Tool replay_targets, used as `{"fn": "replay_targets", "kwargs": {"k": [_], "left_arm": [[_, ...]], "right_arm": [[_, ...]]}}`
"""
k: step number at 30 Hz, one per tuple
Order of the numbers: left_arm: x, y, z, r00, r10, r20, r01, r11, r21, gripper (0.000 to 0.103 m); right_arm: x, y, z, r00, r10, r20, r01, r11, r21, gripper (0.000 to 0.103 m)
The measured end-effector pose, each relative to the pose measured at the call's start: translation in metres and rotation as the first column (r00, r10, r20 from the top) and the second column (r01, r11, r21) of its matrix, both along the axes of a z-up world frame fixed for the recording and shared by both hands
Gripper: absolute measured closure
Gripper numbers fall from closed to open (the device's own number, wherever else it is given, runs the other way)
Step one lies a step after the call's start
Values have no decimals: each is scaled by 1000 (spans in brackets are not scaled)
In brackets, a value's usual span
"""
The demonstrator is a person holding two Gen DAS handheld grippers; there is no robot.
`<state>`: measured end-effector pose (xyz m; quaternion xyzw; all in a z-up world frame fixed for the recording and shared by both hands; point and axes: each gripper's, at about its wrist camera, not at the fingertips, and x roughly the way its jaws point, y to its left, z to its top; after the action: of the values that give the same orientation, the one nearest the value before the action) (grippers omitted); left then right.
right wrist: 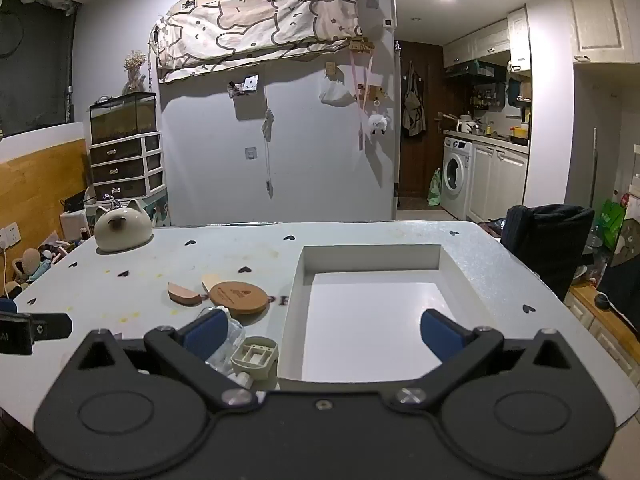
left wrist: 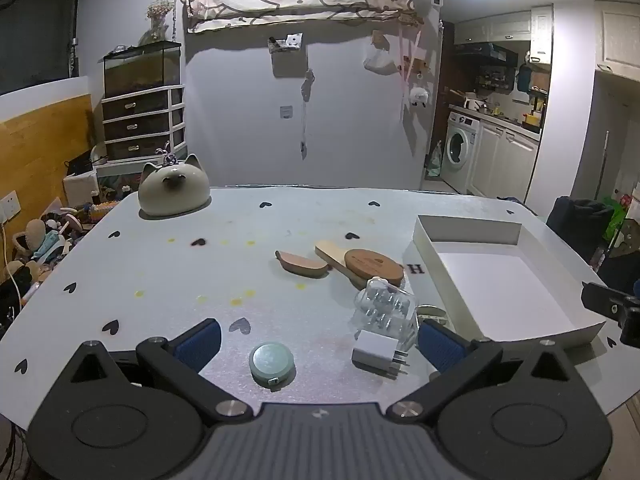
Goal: Organize rigid objects
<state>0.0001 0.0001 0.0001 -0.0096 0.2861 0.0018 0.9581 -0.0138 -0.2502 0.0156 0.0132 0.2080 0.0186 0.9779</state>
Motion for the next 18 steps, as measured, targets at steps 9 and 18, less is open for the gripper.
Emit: {"fn": "replay_targets", "kwargs": {"k": [9, 18], "left_arm": [[0, 0, 0, 1000, -3, 3, 3, 1000, -3, 0], [0, 0, 0, 1000, -1, 2, 1, 1000, -3, 0]], "right_arm": [[1, 0, -1, 1000, 0, 0, 0, 1000, -4, 0], [1, -1, -1, 1000, 1, -1, -1, 1000, -3, 0]]}}
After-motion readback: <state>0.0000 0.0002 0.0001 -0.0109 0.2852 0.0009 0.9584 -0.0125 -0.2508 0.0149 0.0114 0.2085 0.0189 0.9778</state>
